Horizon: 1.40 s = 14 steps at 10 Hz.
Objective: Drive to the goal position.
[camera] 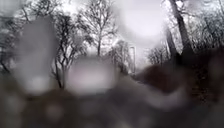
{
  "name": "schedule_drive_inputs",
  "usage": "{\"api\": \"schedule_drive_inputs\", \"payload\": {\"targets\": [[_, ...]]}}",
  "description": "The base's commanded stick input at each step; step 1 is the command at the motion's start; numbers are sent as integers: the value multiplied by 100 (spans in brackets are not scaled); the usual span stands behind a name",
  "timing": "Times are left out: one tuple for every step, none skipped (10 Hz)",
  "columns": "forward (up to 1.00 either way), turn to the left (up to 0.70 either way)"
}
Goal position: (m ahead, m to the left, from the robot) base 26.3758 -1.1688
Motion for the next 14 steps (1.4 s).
{"api": "schedule_drive_inputs", "payload": {"targets": [[85, 0], [85, 0], [85, 0], [85, 0], [85, 0], [85, 0], [85, 0], [85, 0], [85, 0], [85, 0], [85, 0], [85, 0], [85, 0], [85, 0]]}}
